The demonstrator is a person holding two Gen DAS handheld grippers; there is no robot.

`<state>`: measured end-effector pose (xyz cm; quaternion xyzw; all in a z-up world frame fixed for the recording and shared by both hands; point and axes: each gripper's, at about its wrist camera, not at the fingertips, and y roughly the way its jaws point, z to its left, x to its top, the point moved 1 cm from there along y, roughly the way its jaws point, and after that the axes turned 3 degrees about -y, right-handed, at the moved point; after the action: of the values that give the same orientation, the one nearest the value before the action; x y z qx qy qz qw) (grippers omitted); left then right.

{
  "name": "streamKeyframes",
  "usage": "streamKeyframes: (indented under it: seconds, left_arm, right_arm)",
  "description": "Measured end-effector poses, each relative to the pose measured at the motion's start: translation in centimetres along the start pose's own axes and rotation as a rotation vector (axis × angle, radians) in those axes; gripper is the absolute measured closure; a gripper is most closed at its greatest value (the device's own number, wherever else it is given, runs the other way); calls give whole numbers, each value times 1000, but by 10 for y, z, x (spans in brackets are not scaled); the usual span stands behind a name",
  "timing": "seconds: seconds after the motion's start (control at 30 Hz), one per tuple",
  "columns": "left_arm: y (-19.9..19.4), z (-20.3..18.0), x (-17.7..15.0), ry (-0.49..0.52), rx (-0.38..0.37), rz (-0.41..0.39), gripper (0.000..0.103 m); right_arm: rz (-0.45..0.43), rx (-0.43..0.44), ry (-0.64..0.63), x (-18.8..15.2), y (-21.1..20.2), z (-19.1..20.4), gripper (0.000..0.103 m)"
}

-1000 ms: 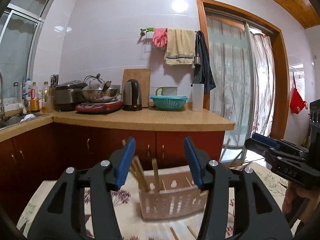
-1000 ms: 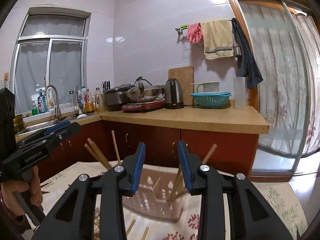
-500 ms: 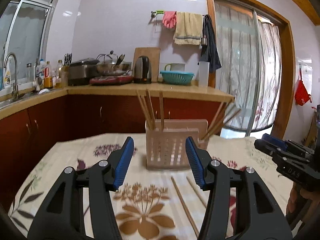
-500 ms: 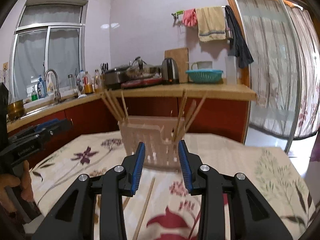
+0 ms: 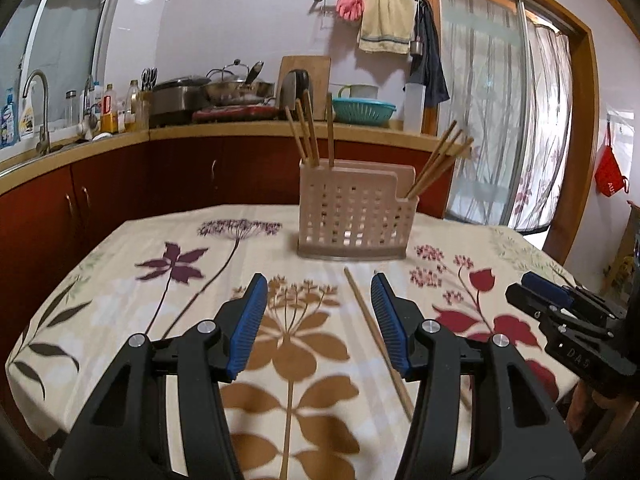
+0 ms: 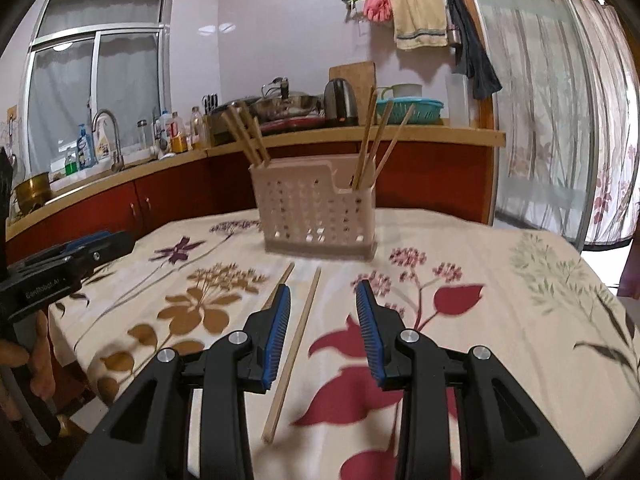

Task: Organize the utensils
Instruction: 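Close the right tool on a loose chopstick while the left tool reaches toward another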

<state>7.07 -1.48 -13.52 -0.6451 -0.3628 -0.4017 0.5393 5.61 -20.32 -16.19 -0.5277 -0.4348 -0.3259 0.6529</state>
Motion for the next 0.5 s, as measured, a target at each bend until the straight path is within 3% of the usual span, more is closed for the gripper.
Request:
streamKeyframes:
  seconds: [0.5]
  left_arm:
    - [-5,15,-24,-48,30,44,50]
  right_arm:
    - [109,61,-15,-40,18,21,68]
